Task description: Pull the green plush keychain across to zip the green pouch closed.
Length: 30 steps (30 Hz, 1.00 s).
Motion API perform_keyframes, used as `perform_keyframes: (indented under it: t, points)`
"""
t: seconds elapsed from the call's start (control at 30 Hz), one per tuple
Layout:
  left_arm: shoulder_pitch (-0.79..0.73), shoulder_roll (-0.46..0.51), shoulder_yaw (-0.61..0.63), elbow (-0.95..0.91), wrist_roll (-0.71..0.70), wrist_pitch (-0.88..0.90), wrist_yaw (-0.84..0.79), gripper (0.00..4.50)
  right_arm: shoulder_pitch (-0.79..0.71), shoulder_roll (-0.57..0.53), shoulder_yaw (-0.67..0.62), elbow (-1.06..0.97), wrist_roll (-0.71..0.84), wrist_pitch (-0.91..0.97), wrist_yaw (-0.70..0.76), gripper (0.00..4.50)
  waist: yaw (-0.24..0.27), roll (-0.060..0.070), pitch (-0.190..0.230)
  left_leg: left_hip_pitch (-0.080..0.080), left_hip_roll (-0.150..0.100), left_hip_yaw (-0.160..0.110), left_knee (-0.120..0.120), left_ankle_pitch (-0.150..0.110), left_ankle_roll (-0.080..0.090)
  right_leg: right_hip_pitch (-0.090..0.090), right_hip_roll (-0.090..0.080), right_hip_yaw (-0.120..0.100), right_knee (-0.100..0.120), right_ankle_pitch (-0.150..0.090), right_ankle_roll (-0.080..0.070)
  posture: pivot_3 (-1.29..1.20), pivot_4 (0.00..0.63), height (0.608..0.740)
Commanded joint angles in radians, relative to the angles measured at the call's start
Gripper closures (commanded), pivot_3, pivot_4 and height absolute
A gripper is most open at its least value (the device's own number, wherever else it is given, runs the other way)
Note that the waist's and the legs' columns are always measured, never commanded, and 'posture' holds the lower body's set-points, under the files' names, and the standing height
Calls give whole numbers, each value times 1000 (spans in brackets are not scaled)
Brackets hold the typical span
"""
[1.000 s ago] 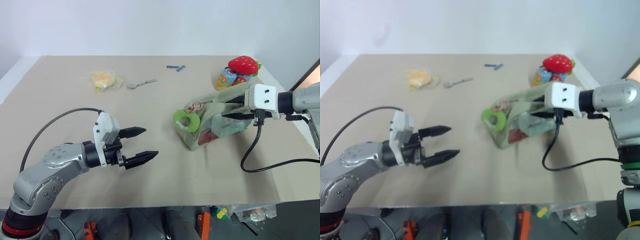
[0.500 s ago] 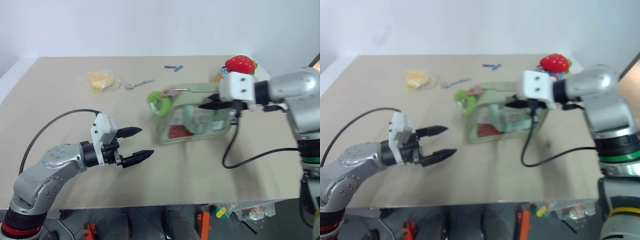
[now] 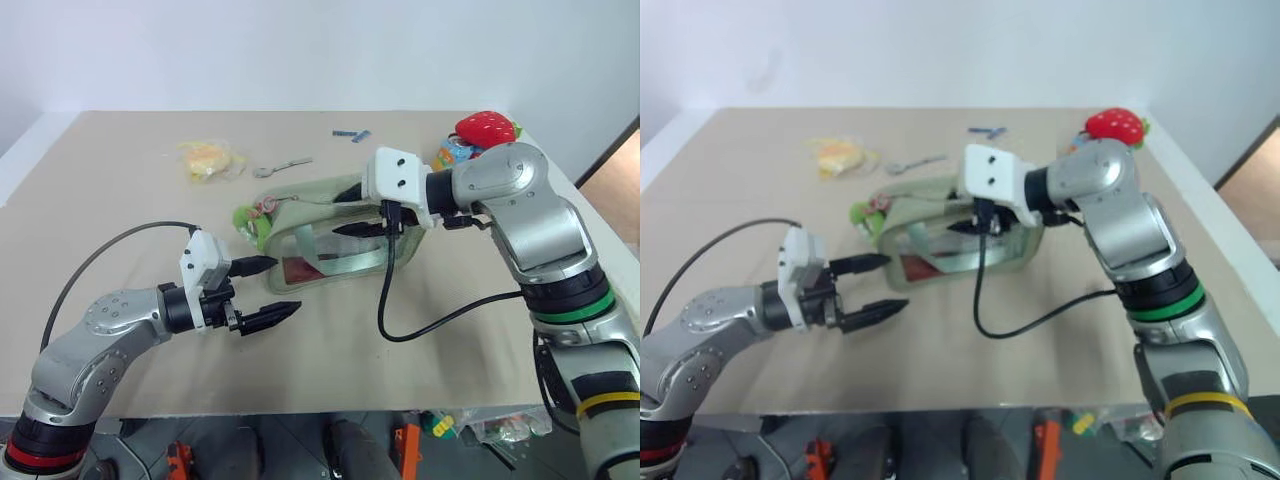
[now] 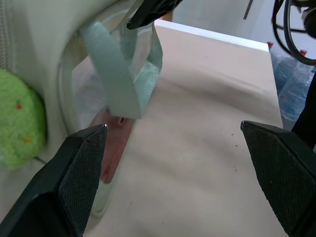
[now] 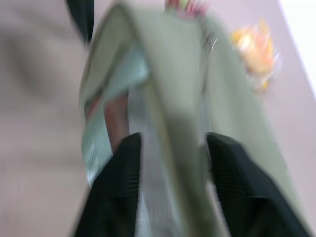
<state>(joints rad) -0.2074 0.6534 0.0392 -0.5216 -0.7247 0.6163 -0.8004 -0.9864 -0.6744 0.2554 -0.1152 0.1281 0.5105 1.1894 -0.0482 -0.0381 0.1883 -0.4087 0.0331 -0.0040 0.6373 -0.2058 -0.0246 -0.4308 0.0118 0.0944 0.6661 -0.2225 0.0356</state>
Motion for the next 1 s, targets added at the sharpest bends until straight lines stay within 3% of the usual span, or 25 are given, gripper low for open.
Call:
perform_keyframes:
  t: [0.03,0.07,0.27,0.5,0.73,1.0]
  points:
    - [-4,11,15,-36,-8,-7,-8,0,-35,-12,-149,-24,102,72,-33,632,0,0,0,0,0,-1,0,0,0,1,0,-1,0,0,0,0,150,740]
    - [-5,13,17,-40,-12,-4,-8,0,-30,-21,-189,-22,128,95,-45,421,0,0,0,0,0,-1,0,0,0,1,0,-1,0,0,0,0,150,740]
    - [-25,6,33,-63,-39,-10,-3,0,82,-91,-348,59,162,72,-125,421,2,-2,-1,0,-1,-1,0,0,0,3,-1,-1,-1,0,0,0,150,740]
    - [-55,14,27,-69,-55,5,4,0,251,-94,-355,82,167,-6,-155,421,-7,-1,0,2,-1,0,0,0,0,4,0,1,-1,0,1,0,150,740]
    - [-60,24,27,-69,-50,8,3,0,277,-71,-344,95,180,-22,-170,421,-10,-1,0,3,0,0,0,0,0,4,1,1,0,1,2,0,150,740]
    - [-64,28,20,-72,-45,12,13,0,293,-63,-351,117,194,-41,-166,2929,-9,-1,0,3,-1,0,1,0,0,4,0,1,-1,1,2,0,150,740]
